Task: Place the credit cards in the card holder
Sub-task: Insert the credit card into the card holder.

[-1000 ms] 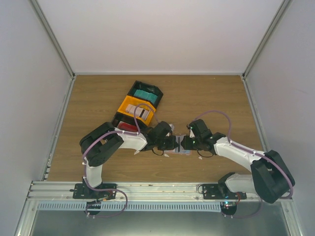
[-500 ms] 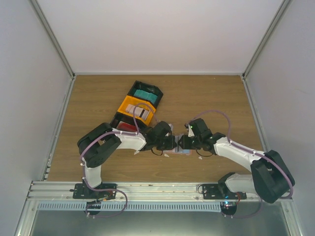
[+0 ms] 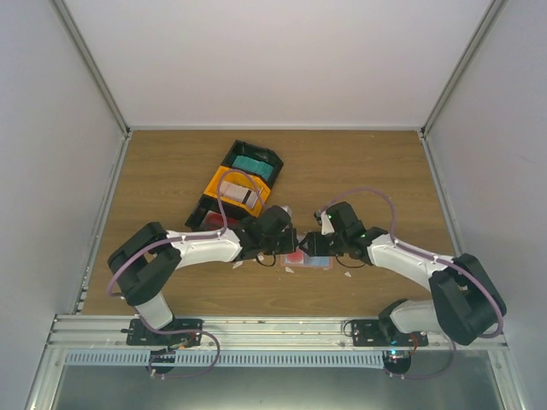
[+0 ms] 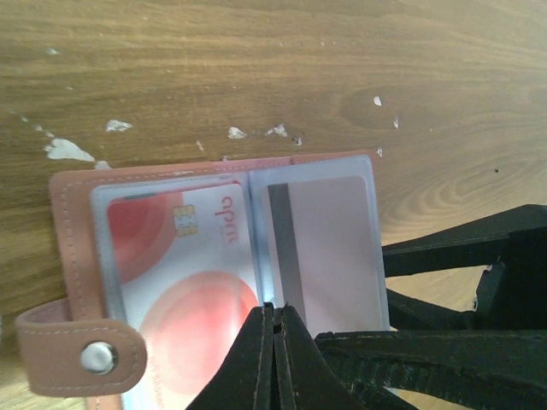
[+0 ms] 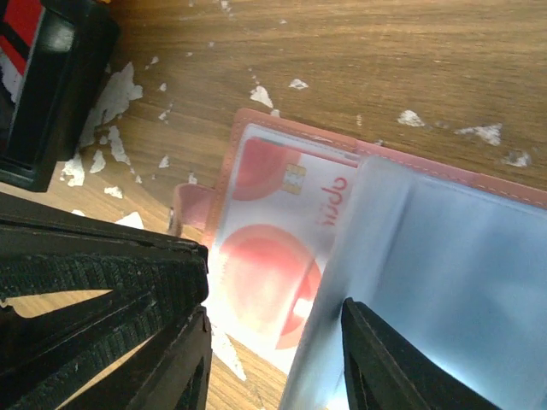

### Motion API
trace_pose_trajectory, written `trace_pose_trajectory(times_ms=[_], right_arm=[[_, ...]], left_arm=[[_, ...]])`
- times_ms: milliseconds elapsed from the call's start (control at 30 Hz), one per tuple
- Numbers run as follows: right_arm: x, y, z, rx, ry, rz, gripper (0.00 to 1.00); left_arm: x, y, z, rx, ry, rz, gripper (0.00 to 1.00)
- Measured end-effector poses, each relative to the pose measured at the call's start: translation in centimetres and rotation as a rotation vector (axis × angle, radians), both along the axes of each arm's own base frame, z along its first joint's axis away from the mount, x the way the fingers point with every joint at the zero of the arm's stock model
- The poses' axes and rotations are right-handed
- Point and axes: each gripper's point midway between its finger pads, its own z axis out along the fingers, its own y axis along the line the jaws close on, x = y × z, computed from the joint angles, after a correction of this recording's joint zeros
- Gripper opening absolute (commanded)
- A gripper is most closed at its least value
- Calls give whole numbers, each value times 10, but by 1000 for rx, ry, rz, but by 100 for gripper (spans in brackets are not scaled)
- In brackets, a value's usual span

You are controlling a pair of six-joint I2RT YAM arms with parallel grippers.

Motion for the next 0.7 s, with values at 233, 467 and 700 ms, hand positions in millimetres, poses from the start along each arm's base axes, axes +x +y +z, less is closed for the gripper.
trace_pose_trajectory(times_ms=[233, 467, 700], right_arm=[[-2, 13, 6, 55, 0, 54, 50], [-2, 28, 5, 119, 5, 110, 49], [3, 25, -7, 87, 18, 88, 46]], left_arm=[[5, 16, 13, 39, -48, 41, 11], [16, 34, 50, 17, -135, 64, 22], [32, 60, 73, 28, -204, 74, 47]])
